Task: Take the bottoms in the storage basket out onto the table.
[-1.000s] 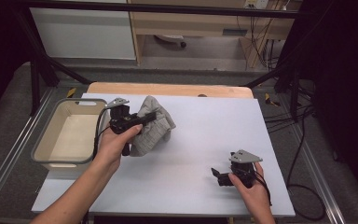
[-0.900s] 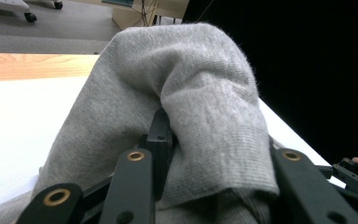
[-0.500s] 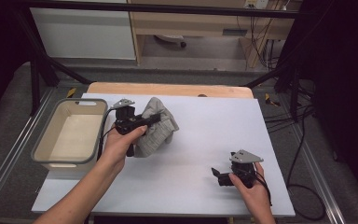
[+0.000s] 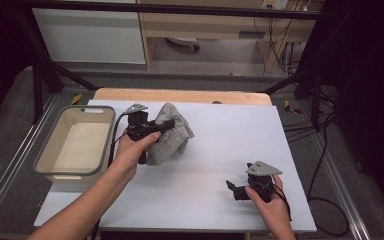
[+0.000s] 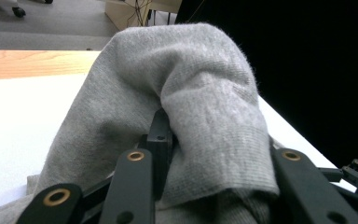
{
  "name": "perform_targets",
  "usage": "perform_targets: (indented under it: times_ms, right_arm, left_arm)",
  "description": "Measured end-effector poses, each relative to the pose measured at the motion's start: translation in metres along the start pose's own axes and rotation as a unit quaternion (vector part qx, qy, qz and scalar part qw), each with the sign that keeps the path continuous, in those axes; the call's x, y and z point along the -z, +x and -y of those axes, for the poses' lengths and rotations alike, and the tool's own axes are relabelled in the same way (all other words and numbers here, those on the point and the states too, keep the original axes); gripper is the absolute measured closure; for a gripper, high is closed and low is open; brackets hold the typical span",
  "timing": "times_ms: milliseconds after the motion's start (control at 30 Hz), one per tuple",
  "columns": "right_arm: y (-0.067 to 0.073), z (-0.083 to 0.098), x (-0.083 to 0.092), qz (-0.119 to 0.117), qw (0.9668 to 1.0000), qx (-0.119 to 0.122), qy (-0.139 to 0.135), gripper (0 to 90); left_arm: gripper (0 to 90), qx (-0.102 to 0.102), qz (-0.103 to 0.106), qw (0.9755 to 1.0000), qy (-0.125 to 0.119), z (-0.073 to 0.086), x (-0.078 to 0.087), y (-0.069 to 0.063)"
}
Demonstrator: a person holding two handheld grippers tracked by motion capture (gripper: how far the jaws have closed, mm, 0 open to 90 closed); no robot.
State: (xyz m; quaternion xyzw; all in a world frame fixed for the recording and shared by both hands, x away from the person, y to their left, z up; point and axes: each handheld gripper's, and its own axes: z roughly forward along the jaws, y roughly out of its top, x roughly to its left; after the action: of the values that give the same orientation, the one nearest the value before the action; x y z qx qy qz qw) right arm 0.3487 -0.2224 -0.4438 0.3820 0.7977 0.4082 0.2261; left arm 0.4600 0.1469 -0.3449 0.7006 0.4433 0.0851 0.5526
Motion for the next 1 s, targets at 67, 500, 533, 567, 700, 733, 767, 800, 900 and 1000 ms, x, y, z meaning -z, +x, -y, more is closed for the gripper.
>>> perform_targets:
  times_ms: [67, 500, 533, 567, 700, 733, 767, 800, 900, 1000]
  right_arm:
    - [-0.001, 0.000, -0.001, 0.000, 1.0000, -0.001, 0.004, 2.5]
    - [0.000, 0.001, -0.001, 0.002, 1.0000, -0.001, 0.005, 2.5]
    - [0.000, 0.001, -0.002, 0.002, 1.0000, 0.000, 0.007, 2.5]
    - [0.000, 0.001, -0.002, 0.001, 1.0000, -0.001, 0.008, 2.5]
    - [0.000, 0.001, -0.002, 0.002, 1.0000, 0.001, 0.009, 2.6]
    - [0.000, 0.001, -0.002, 0.002, 1.0000, 0.002, 0.008, 2.5]
    - [0.000, 0.001, -0.002, 0.002, 1.0000, 0.000, 0.007, 2.5]
    - [0.000, 0.001, -0.002, 0.002, 1.0000, 0.000, 0.007, 2.5]
    - [0.000, 0.001, -0.002, 0.002, 0.9999, 0.001, 0.010, 2.5]
    - [0.000, 0.001, -0.002, 0.001, 1.0000, 0.001, 0.008, 2.5]
  left_arm:
    - [63.6, 0.007, 0.000, 1.0000, -0.001, -0.003, -0.004, 0.002]
    - [63.6, 0.018, -0.007, 0.9998, -0.002, -0.009, -0.019, 0.005]
    - [63.6, 0.020, -0.005, 0.9998, -0.004, -0.011, -0.020, 0.004]
    - [63.6, 0.020, -0.005, 0.9998, -0.004, -0.011, -0.020, 0.004]
    - [63.6, 0.019, -0.002, 0.9998, -0.004, -0.010, -0.020, 0.001]
    - [63.6, 0.018, -0.001, 0.9998, -0.004, -0.010, -0.021, 0.000]
    - [63.6, 0.018, -0.001, 0.9998, -0.004, -0.010, -0.023, -0.001]
    - [63.5, 0.018, -0.001, 0.9998, -0.004, -0.010, -0.023, -0.001]
    - [63.5, 0.018, -0.002, 0.9998, -0.003, -0.010, -0.025, -0.003]
    - [63.5, 0.014, -0.002, 0.9999, 0.001, -0.008, -0.029, -0.003]
